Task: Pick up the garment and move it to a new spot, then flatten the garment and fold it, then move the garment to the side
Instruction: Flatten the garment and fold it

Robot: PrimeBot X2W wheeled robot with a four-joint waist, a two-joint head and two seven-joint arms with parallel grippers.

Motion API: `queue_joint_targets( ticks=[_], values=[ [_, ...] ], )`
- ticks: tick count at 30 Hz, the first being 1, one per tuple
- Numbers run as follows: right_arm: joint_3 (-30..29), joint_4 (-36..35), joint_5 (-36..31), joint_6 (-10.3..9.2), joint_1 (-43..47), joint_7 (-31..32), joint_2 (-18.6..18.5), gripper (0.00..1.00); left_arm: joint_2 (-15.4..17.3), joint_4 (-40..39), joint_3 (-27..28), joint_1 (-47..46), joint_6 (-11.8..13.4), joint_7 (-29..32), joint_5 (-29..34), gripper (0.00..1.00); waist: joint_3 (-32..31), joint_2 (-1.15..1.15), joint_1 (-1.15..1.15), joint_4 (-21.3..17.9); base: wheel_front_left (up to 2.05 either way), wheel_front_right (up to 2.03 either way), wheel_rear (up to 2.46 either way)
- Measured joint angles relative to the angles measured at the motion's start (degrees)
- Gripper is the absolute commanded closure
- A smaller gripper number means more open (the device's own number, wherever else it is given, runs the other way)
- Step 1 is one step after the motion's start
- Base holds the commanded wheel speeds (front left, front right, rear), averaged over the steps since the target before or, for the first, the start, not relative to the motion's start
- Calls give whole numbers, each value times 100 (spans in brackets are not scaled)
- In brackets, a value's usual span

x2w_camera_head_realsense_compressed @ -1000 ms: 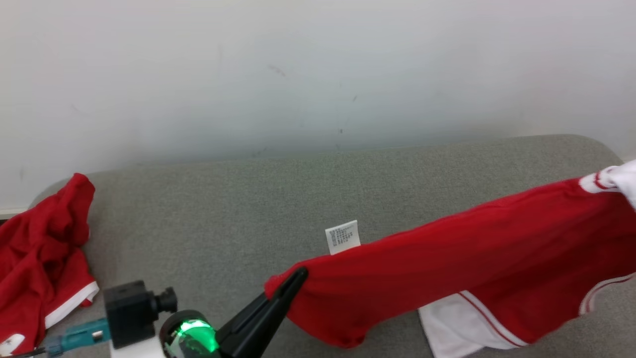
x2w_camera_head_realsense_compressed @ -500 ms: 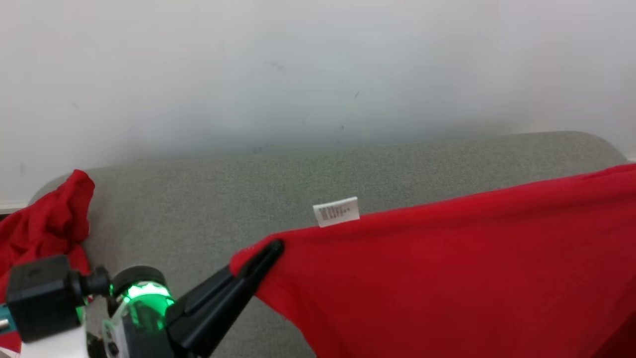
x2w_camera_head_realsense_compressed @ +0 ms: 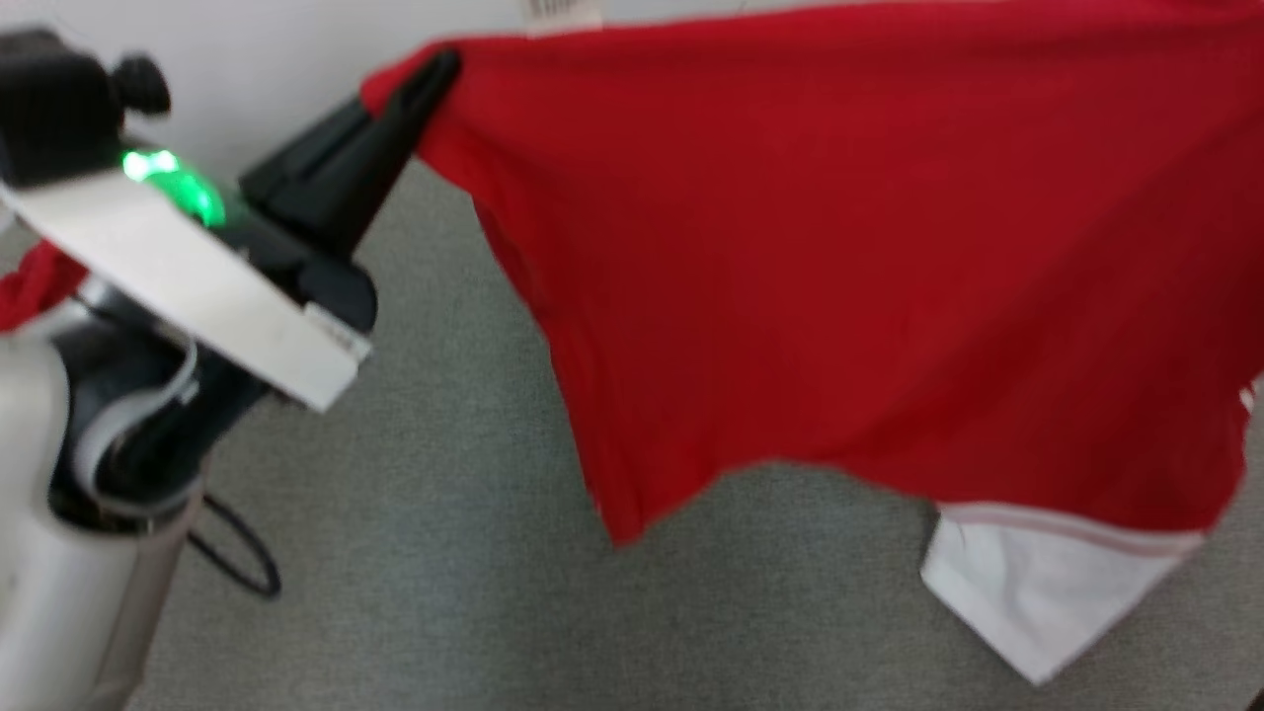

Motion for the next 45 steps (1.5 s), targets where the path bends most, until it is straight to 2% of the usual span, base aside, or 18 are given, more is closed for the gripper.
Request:
queue_joint_targets(
  ticks=[3,7,10,12,15,17,19,23,28,34,40,45],
  values=[
    [137,814,-548,0,-1151,-261,-2,100,-132,832,-234,-1191,-31,-9,520,100,427,0,0,49,0,0,0],
    [354,2009,-1125,0,-2576,-954,3,100,-476,2065,-444,-2614,-141,-524,1018,100,1011,0,1,96,0,0,0],
    [514,2798,-1295,0,-3463,-1505,-1,100,-643,2882,-582,-3522,-187,-1116,1454,100,1408,0,1,116,0,0,0],
    [672,3178,-1335,-1,-3919,-1856,-5,100,-730,3303,-736,-4060,-231,-1739,1769,100,1666,0,1,125,0,0,0],
    [968,3567,-1372,0,-4203,-2274,-4,100,-812,3969,-1059,-4386,-255,-2552,2129,100,2009,0,2,132,0,0,0],
    [1155,3695,-1203,-1,-4172,-2395,1,100,-929,4369,-1182,-4386,-258,-3059,2132,100,2194,0,2,143,0,0,0],
    [1318,3668,-1054,0,-3890,-2487,2,100,-957,4648,-1428,-4236,-263,-3438,2143,100,2307,0,2,156,0,0,0],
    [1552,3326,-697,0,-2560,-2509,-22,100,-928,4738,-1842,-3396,-265,-3741,2018,100,2216,0,2,163,0,0,0],
    [1682,2471,-243,0,-538,-2342,-358,100,-856,4113,-1906,-1927,-275,-3804,1783,100,1974,0,0,177,0,0,0],
    [1546,1584,179,0,1711,-2236,-474,100,-800,3209,-1719,68,-227,-3811,1835,100,1486,0,0,215,0,0,0],
    [1560,1067,147,0,3287,-2139,-523,100,-832,2639,-1800,1544,-119,-3817,1895,100,934,0,-1,228,0,0,0],
    [1635,867,62,0,4403,-2046,-550,100,-803,2372,-1939,2531,93,-3817,2024,100,487,0,-2,229,0,0,0]
  ],
)
